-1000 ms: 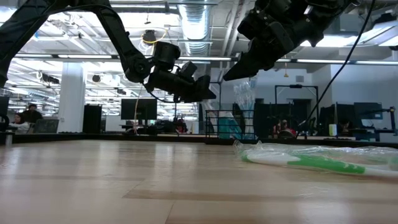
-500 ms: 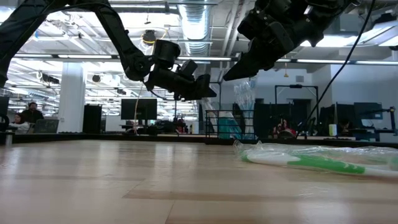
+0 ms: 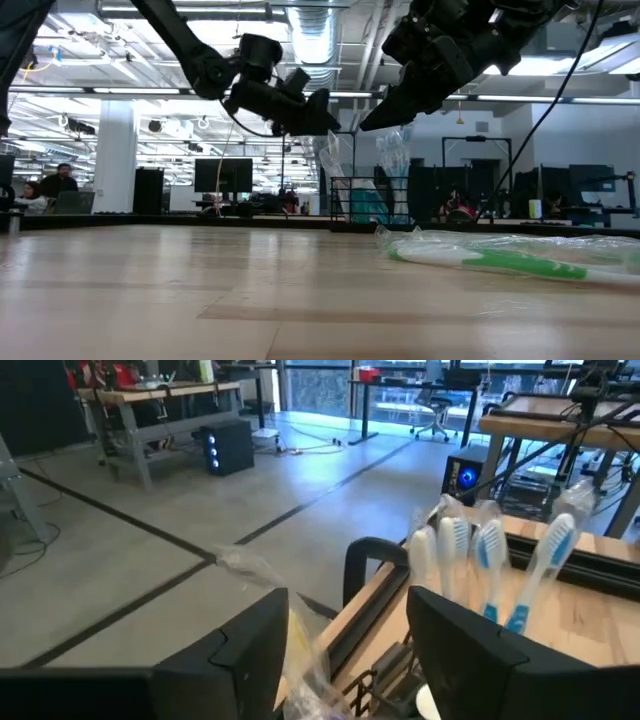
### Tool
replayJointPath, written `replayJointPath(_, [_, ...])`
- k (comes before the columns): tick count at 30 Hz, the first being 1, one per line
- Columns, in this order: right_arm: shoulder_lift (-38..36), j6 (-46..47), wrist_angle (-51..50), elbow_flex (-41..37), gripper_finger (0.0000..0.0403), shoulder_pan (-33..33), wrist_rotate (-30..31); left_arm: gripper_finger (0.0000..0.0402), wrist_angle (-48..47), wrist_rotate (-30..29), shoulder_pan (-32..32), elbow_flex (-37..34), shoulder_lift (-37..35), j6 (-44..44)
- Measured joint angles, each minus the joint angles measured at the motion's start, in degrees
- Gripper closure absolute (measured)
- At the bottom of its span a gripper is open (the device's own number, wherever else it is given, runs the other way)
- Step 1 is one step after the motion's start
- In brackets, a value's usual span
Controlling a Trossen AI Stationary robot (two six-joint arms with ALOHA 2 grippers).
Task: Pick & Place toothbrushing station
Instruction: Put the green toothbrush into the mesh organizer
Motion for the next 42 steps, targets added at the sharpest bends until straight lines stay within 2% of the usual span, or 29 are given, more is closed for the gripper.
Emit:
replayJointPath(13, [0.0,3.6,-10.1,0.0,0.0233,0.1,0.0,0.0228,-13.5,0.2,-3.3,0.0,-8.8,-0.4])
replayJointPath(22, [0.0,7.2,-21.6,0.0,0.0233,3.2,0.0,0.0240,-14.2,0.2,-9.4,0.0,-10.3,1.3])
replayJointPath(28, [0.0,10.3,-25.1,0.0,0.0233,7.2,0.0,0.0243,-14.1,0.4,-13.2,0.0,-10.3,1.5])
replayJointPath(36, [0.0,12.0,-26.3,0.0,0.0233,11.3,0.0,0.0243,-14.3,7.0,-20.1,0.0,-10.3,5.6])
replayJointPath(42, [0.0,12.1,-28.7,0.0,0.0233,12.0,0.0,0.0243,-14.3,12.1,-26.7,0.0,-9.7,11.0])
